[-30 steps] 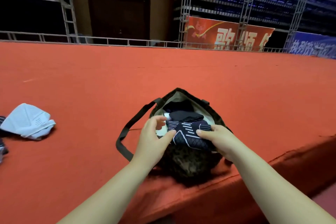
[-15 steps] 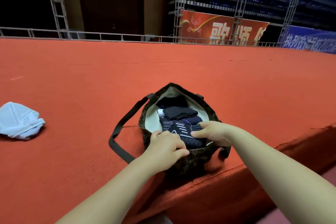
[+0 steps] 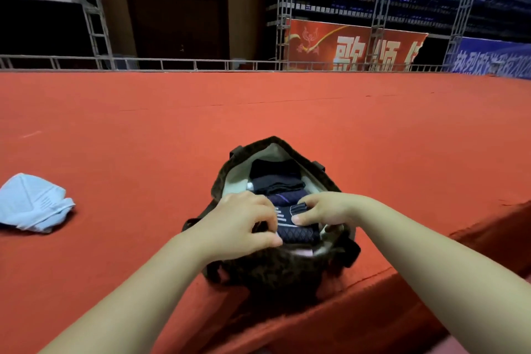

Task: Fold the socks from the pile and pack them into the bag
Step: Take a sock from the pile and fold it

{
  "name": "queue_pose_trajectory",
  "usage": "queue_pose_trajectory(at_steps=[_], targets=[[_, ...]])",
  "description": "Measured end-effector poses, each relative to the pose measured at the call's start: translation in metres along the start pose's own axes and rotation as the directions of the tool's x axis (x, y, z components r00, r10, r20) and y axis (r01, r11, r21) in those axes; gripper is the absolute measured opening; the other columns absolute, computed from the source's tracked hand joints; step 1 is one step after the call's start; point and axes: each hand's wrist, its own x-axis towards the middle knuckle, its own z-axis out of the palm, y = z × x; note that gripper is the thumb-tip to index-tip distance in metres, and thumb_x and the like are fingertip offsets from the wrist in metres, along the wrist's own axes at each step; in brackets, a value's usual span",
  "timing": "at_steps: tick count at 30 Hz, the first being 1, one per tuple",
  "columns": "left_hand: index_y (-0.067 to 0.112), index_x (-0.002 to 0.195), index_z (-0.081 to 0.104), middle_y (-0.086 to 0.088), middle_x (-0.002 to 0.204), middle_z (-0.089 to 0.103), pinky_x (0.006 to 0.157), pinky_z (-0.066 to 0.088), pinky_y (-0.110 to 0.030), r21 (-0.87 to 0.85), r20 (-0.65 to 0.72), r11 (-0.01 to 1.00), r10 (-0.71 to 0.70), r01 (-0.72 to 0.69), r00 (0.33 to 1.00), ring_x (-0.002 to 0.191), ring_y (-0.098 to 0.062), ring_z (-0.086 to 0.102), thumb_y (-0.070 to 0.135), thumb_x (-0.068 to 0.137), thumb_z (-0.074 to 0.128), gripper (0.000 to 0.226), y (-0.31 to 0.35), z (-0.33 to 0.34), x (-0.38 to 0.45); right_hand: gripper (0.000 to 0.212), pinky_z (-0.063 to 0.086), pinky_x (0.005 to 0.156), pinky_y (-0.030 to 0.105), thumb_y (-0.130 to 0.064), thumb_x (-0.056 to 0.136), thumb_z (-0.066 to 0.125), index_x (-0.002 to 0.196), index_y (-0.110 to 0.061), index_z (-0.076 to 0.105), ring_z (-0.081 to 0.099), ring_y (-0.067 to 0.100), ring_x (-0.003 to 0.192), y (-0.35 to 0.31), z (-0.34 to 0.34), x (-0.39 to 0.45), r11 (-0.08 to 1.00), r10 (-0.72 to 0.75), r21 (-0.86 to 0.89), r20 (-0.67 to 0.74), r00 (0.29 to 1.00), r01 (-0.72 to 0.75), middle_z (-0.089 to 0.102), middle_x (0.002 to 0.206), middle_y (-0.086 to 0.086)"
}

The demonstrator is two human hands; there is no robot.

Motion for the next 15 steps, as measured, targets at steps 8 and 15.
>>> queue_pose_trajectory(at_steps=[8, 15], targets=[[0.036, 0.122, 0.060, 0.023, 0.138, 0.046, 0.117, 0.012, -0.033, -0.198, 0.324, 0.956, -0.146, 0.218, 0.935, 0.138, -0.002, 0.024, 0.059, 0.094, 0.017, 0.057, -0.002, 0.008, 0.009, 0.030, 0.038, 0.071, 0.022, -0.058, 0.074, 0.053, 0.080, -0.030, 0.064, 0.054, 0.002, 0.083, 0.019, 0.043, -0.055, 0.966, -0.242, -0.077, -0.595, 0.766, 0.245, 0.061, 0.086, -0.011], [0.036, 0.124, 0.058, 0.024, 0.141, 0.043, 0.115, -0.007, -0.037, -0.093, 0.361, 0.994, 0.081, -0.051, 0.929, 0.138, 0.006, 0.014, 0.070, 0.071, 0.017, 0.075, 0.015, 0.012, 0.000, 0.028, 0.036, 0.072, 0.026, -0.051, 0.074, 0.066, 0.058, -0.034, 0.051, 0.046, -0.001, 0.078, 0.028, 0.084, -0.053, 0.907, -0.403, -0.319, -0.462, 0.790, 0.276, 0.051, 0.070, -0.015]])
